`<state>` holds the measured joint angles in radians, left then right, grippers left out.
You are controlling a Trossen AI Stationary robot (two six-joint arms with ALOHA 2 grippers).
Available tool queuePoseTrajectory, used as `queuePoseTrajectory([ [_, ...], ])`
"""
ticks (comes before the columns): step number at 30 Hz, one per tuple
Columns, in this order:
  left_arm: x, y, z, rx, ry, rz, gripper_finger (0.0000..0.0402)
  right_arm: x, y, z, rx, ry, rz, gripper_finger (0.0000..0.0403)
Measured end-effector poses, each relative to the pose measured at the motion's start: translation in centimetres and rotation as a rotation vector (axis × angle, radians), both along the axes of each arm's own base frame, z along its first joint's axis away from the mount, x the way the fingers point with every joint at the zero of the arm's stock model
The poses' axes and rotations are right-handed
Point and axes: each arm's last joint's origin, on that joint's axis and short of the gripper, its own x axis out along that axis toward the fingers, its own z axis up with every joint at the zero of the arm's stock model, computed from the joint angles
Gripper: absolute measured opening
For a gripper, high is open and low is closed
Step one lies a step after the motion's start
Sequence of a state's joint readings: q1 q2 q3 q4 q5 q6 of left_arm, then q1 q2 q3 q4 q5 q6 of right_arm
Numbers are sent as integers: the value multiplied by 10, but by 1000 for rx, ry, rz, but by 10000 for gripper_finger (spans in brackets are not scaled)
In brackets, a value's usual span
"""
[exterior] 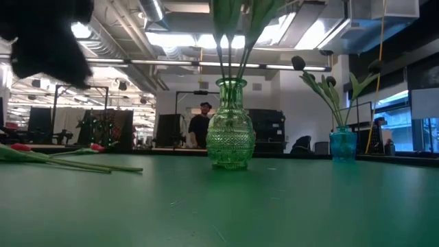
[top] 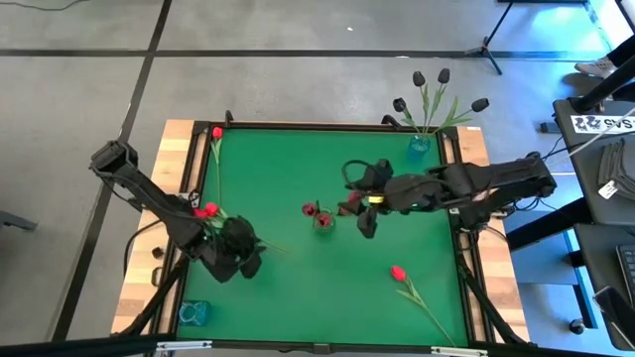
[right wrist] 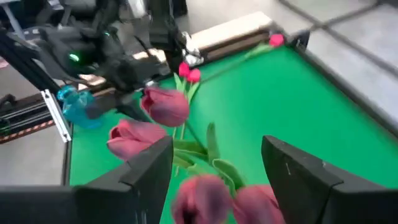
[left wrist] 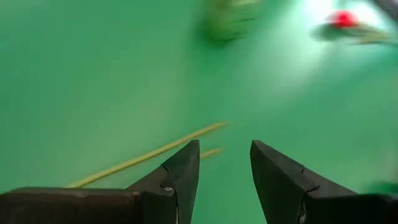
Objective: Sort flowers into vase by color
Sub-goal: Put the pink flower into the green vase, then put the middle left red flower into the bottom left blue vase
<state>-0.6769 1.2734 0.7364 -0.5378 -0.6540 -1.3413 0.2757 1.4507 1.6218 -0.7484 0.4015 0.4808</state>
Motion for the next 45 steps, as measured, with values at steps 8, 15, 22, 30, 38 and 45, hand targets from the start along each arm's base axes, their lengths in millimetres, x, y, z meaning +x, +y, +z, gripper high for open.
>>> queuePoseTrajectory([
  [8, -29, 31, -9, -12, 129, 475, 139, -23, 40, 16, -299, -135, -148, 243],
  [15, -35, 44, -28, -7, 149, 712, 139, -43, 79, 15, -313, -189, -162, 243],
  [22, -50, 57, -52, -32, 212, 881, 139, -58, 123, 0, -232, -229, -144, 243],
  [30, -63, 67, -79, -136, 283, 988, 139, -56, 147, -17, -234, -247, -179, 243],
  [38, -56, 73, -83, -121, 140, 983, 139, -54, 145, -18, -236, -244, -187, 243],
  [45, -36, 81, -81, -68, -37, 910, 139, -53, 146, -19, -217, -233, -164, 243],
])
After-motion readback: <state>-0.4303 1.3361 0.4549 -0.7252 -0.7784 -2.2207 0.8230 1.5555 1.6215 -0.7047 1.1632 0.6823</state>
